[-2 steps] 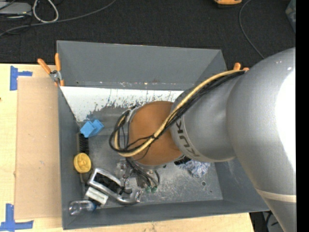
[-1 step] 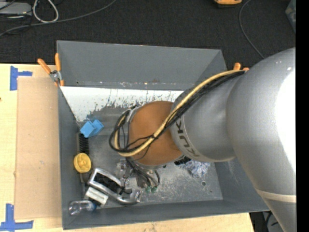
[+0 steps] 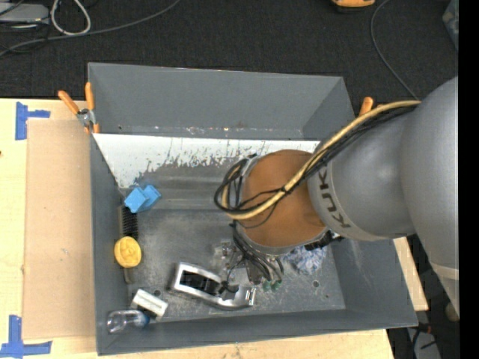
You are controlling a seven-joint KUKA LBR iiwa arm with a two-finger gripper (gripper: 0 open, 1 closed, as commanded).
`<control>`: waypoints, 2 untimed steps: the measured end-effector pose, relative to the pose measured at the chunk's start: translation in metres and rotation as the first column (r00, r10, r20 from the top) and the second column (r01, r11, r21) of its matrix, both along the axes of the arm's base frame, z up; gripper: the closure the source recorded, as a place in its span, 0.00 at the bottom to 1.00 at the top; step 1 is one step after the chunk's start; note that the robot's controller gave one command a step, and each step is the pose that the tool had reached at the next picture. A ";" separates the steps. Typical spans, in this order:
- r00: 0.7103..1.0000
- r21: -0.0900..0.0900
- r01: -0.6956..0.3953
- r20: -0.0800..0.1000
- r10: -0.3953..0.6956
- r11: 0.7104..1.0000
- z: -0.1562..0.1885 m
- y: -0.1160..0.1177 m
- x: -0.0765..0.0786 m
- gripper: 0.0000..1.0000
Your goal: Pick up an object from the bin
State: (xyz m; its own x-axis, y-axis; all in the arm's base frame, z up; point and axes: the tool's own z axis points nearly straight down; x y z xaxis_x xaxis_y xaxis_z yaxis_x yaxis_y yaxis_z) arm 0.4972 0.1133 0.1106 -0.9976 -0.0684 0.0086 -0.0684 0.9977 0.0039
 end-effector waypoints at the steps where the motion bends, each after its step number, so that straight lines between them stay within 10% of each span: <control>1: 0.997 0.003 0.074 -0.001 -0.074 0.997 0.035 0.000 -0.015 1.00; 2: 0.997 0.003 0.075 -0.001 -0.075 0.997 0.035 0.000 -0.015 1.00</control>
Offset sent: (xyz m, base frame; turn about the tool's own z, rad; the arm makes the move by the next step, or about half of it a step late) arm 0.0000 0.0000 0.0000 0.0000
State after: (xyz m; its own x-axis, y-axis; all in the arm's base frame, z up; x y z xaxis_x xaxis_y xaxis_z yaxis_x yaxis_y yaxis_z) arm 0.4825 0.1132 0.1453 -0.9999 0.0070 0.0096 0.0071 1.0000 0.0068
